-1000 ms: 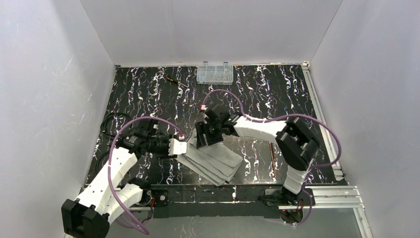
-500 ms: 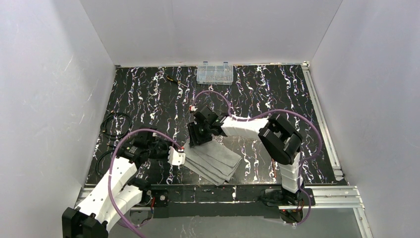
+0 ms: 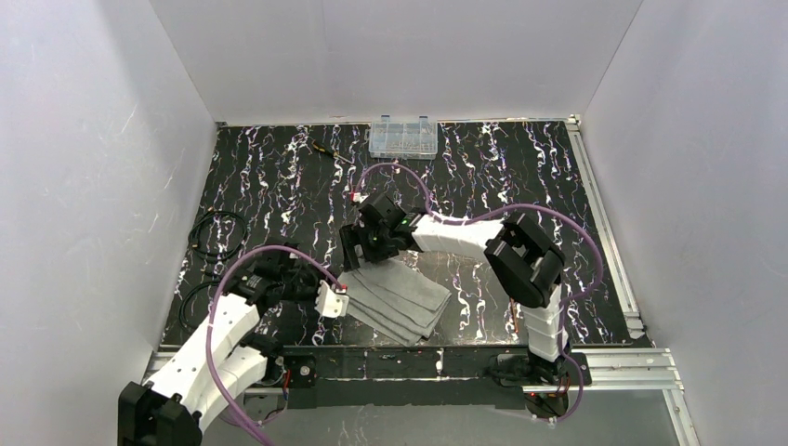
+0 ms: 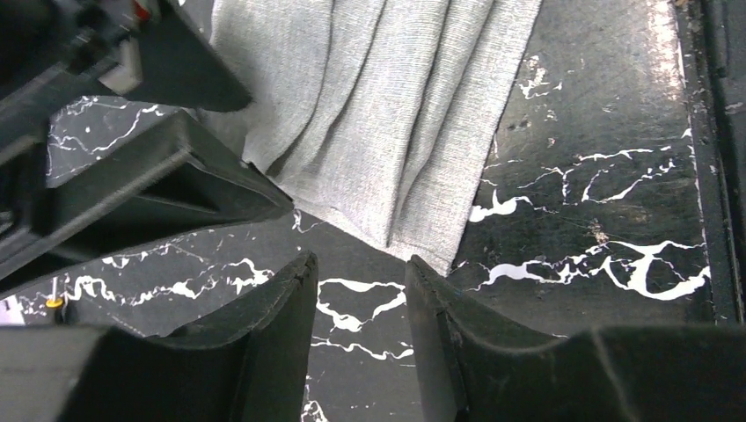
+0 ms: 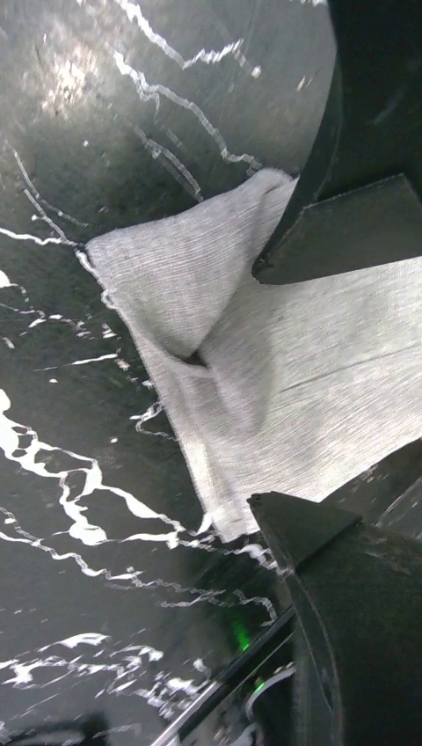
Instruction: Fold the napkin into a case and place the utensils inside
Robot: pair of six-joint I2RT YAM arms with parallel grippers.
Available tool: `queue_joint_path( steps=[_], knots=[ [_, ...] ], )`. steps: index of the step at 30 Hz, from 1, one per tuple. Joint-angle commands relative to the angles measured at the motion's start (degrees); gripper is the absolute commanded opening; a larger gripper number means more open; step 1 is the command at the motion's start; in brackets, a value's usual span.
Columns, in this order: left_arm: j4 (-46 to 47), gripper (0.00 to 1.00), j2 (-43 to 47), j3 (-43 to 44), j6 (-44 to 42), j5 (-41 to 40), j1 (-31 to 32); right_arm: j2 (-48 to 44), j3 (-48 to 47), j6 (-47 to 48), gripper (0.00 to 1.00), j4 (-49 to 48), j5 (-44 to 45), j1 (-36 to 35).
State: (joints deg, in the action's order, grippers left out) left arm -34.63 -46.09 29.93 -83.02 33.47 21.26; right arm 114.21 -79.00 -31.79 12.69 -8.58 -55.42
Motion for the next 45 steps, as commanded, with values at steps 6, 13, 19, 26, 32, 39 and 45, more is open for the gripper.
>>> queue_joint_path(
  steps=[6,13,19,26,32,39,45],
  knots=[
    [0.8,0.40,-5.0,-1.6,-8.4,1.8,1.7,-23.8,21.0,-3.2,0.99,-9.1,-2.4,9.6],
    [6.1,0.40,-7.7,-4.8,-16.4,-1.4,3.5,-34.8,26.4,5.8,0.99,0.1,0.3,9.7],
    [14.1,0.35,-11.5,-5.5,-16.3,-3.7,4.3,-41.1,31.7,9.3,0.99,0.8,2.4,9.6],
    [13.8,0.18,-13.9,-3.7,-16.5,-4.5,5.8,-39.8,30.4,11.2,0.99,2.8,2.3,9.5],
    [6.0,0.03,-11.8,-3.3,-20.2,-4.5,6.4,-36.6,28.8,12.5,0.98,4.0,3.1,8.7],
    [-13.3,0.54,-8.1,6.0,-16.2,-5.8,6.4,-33.0,26.2,14.2,0.95,8.2,7.8,3.8],
    [-18.6,0.44,-19.0,20.9,-5.8,-2.7,5.9,-34.5,27.2,13.8,0.85,7.5,8.3,3.7]
  ],
)
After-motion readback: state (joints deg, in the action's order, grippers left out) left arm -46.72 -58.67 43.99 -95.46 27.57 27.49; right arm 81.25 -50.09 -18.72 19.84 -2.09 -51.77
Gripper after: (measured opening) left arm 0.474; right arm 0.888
